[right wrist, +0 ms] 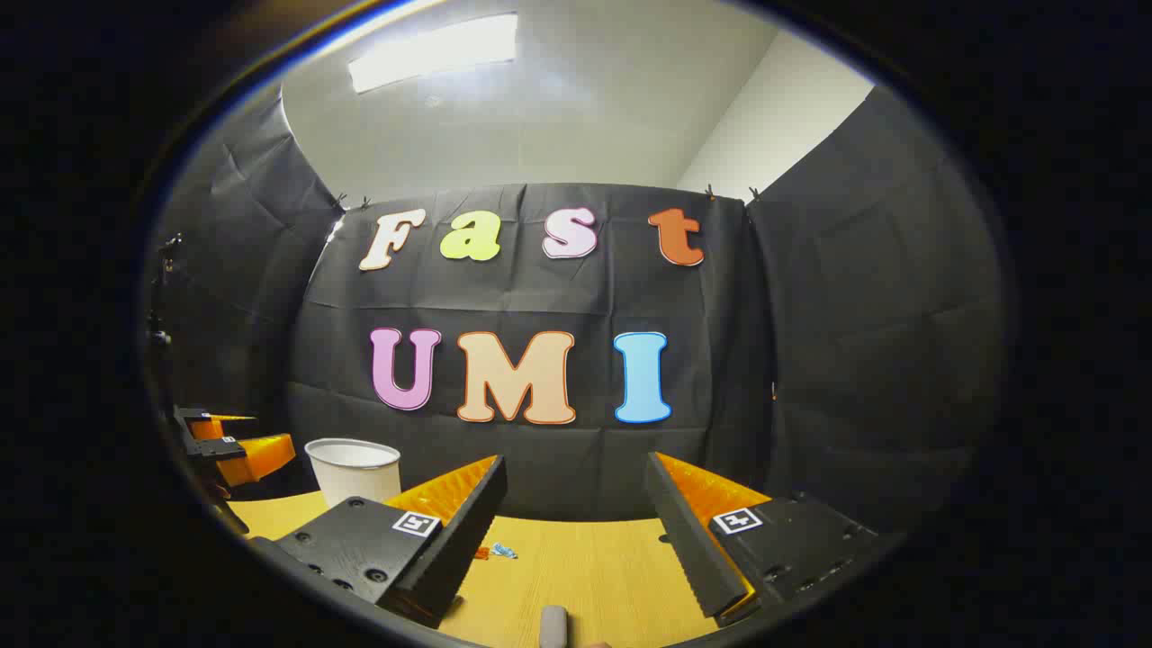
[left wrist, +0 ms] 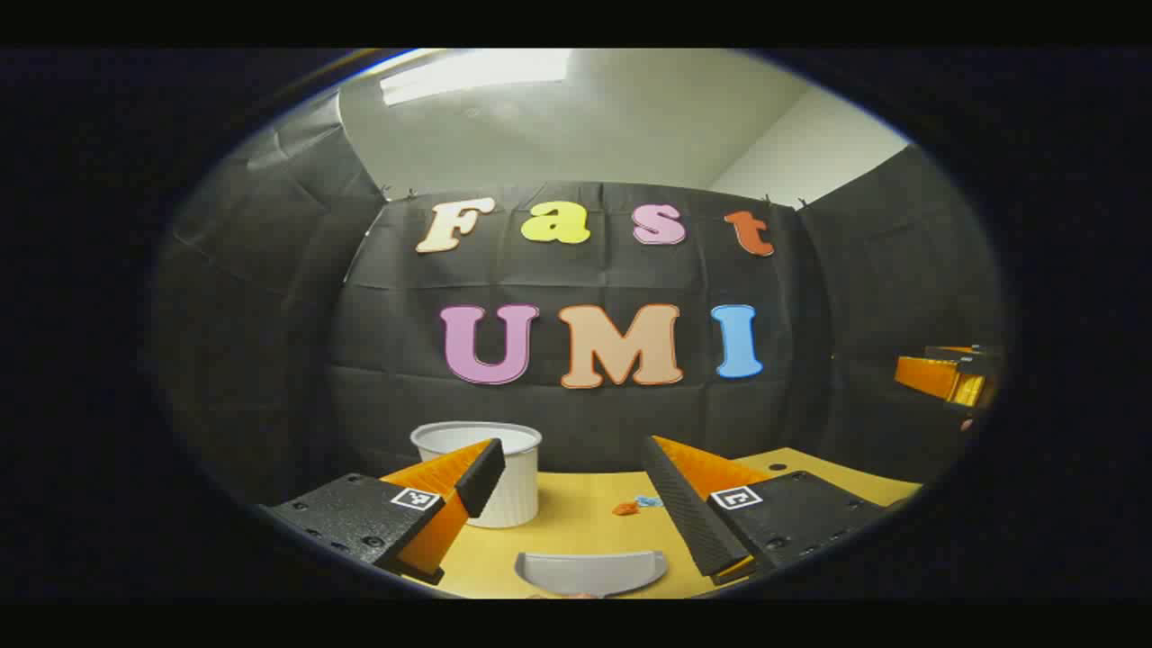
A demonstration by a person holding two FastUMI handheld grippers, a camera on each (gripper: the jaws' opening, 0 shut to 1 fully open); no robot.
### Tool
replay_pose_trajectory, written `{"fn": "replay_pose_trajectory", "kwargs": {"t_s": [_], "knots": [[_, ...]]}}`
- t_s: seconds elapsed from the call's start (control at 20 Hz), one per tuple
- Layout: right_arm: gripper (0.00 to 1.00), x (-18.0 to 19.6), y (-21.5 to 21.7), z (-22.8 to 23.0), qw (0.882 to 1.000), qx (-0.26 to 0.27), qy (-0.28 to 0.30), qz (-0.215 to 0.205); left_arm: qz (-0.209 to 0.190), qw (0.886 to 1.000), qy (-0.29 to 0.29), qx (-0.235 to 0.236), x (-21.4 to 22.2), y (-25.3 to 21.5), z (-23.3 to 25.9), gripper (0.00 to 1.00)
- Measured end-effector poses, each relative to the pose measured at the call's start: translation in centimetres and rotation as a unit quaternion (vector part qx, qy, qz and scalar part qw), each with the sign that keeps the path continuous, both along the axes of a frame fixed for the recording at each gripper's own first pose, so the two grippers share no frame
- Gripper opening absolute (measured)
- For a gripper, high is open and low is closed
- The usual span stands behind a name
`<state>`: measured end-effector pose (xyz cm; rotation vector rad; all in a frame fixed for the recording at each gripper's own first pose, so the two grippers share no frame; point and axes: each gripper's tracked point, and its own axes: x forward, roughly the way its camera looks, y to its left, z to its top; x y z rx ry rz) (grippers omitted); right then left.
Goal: Pick up the small broom and dustpan from the desktop, sweep the trash into the dustpan with the broom, and then empty the trash into the garbage bin.
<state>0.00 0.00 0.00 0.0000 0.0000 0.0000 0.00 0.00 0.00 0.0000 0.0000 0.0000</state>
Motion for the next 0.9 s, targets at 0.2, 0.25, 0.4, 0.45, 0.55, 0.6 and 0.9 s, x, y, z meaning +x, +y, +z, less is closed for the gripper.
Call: {"fn": "replay_pose_trajectory", "kwargs": {"t_s": [0.2,0.25,0.4,0.45,0.55,0.6,0.9], "knots": [[0.93,0.2,-0.8,-0.3,1.0,-0.001,0.008,0.003,-0.009,1.0,-0.003,-0.006,0.3,-1.2,0.3,0.93],[0.93,0.3,-1.0,-0.3,1.0,0.001,0.012,0.004,-0.009,1.0,-0.002,-0.01,0.4,-1.4,0.3,0.93],[0.93,0.4,-1.5,-0.5,1.0,0.003,0.024,0.007,-0.002,1.0,-0.004,-0.016,0.6,-1.8,0.9,0.93],[0.93,0.4,-1.6,-0.4,1.0,0.006,0.025,0.008,0.001,1.0,-0.004,-0.013,0.9,-1.8,1.1,0.92],[0.93,0.3,-2.4,0.0,1.0,0.007,0.024,0.004,-0.002,1.0,-0.006,-0.013,1.1,-2.3,1.6,0.93],[0.93,0.2,-2.6,0.1,1.0,0.008,0.025,0.003,-0.002,1.0,-0.009,-0.014,1.2,-2.5,2.0,0.93],[0.93,-0.3,-3.0,0.6,1.0,0.007,0.027,0.011,-0.007,1.0,-0.014,-0.018,1.5,-3.9,2.5,0.93]]}}
